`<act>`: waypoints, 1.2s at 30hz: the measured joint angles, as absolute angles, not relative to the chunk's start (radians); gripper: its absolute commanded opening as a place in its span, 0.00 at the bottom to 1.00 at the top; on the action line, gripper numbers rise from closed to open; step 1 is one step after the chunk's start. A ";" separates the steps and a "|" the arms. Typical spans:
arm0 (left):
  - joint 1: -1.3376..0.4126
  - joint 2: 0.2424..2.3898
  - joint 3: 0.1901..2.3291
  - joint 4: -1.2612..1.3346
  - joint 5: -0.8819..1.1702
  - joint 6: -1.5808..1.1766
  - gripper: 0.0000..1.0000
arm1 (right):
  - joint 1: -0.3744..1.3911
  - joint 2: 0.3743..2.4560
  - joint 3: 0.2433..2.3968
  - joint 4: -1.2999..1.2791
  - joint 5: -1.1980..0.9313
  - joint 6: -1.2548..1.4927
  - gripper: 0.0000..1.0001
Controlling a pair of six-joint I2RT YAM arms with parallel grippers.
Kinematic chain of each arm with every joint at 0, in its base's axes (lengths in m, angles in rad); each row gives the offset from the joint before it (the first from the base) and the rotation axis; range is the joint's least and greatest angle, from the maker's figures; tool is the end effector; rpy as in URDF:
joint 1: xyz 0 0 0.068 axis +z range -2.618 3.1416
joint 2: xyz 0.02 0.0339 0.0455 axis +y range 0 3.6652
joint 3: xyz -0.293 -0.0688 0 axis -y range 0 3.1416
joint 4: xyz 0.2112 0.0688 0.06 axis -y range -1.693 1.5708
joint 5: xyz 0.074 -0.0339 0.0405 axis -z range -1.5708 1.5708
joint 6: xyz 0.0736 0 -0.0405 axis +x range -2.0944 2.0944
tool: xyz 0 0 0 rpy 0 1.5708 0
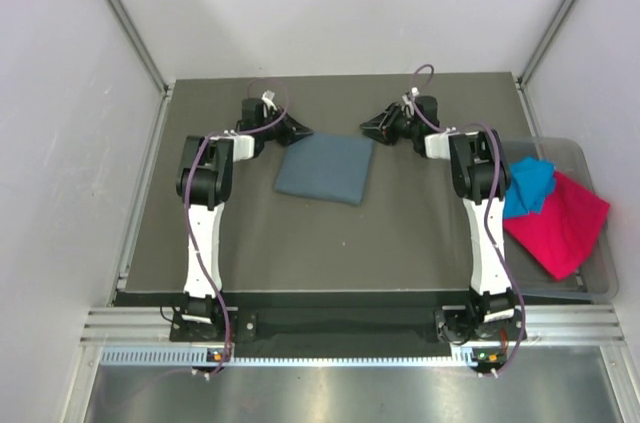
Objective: Fold and stack the t-shirts
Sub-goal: Fold the tshirt, then neatly place the folded tshirt to the corner
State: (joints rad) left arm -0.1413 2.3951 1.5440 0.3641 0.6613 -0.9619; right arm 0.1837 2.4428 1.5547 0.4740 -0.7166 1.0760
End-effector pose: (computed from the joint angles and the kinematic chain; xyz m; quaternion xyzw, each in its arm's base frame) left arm 0.5244 -0.1203 0.1314 -0.1697 0.8099 -0.4925 0.2697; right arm 0.5247 0.1467 0.1239 0.1654 0.7901 0.5388 0.2407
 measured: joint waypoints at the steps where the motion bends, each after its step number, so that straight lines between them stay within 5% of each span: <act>1: -0.138 2.404 1.563 0.356 0.657 -0.955 0.06 | 0.177 2.447 1.574 0.453 -0.710 1.071 0.34; 7: -0.106 2.439 1.705 0.184 0.630 -0.879 0.21 | 0.145 2.457 1.710 0.226 -0.681 0.986 0.45; 14: -0.072 2.298 1.746 -0.158 0.475 -0.675 0.27 | 0.107 2.366 1.806 -0.197 -0.590 0.735 0.66; 25: -0.162 1.476 1.114 -0.307 0.431 -0.653 0.28 | 0.120 1.887 1.332 -0.322 -0.611 0.533 0.76; 36: -0.416 1.085 0.721 -0.346 0.401 -0.894 0.28 | 0.203 2.032 1.314 -0.180 -0.730 0.509 0.78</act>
State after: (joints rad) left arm -0.4164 1.0847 0.7212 -0.3458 0.4007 -0.8936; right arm 0.2031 2.0319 1.3136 -0.1802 -0.7303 0.5091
